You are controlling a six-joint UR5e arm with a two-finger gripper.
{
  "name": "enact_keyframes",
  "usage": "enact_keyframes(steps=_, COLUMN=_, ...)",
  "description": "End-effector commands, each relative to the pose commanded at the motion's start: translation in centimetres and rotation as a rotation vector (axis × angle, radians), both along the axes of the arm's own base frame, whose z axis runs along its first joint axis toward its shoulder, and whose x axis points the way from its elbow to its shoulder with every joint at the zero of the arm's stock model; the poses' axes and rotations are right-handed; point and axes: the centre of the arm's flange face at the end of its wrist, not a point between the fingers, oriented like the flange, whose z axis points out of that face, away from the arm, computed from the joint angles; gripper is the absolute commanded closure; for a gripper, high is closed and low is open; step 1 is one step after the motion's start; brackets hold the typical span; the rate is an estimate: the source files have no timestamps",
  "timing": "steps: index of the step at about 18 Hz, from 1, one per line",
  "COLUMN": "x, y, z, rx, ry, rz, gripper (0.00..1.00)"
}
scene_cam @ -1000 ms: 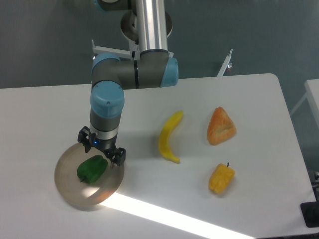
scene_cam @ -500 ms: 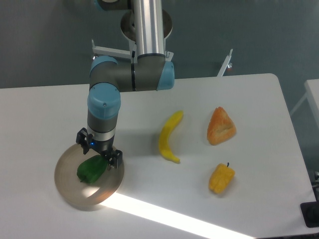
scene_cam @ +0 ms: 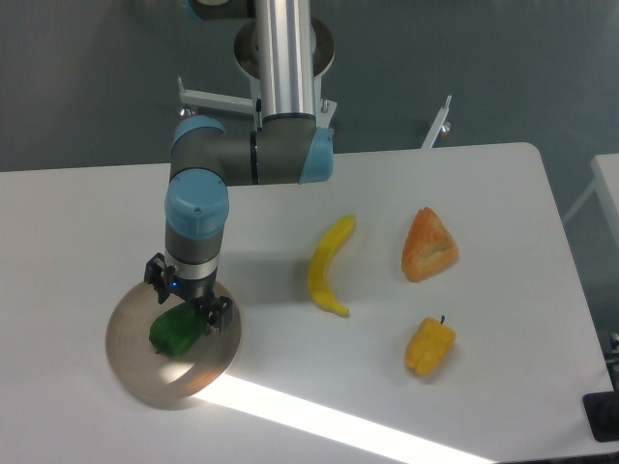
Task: Pick up the green pepper from the plate
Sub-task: 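Lower the open gripper around the green pepper, then close the gripper on the green pepper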
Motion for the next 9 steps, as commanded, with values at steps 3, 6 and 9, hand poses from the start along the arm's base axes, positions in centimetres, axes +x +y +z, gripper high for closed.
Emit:
enact_keyframes(steps=3, x=-0.07, y=0.18, z=-0.46, rx=-0.003, ry=0.001, rz=0.0, gripper=0.0)
enact_keyframes(steps=6, x=0.03, y=0.19, z=-0.46, rx=-0.003, ry=0.001, rz=-0.003, gripper=0.32)
enact_keyframes(steps=9, x=0.02, y=0.33, z=-0.34, rx=0.001, ry=0.0, rz=-0.006, gripper=0.56)
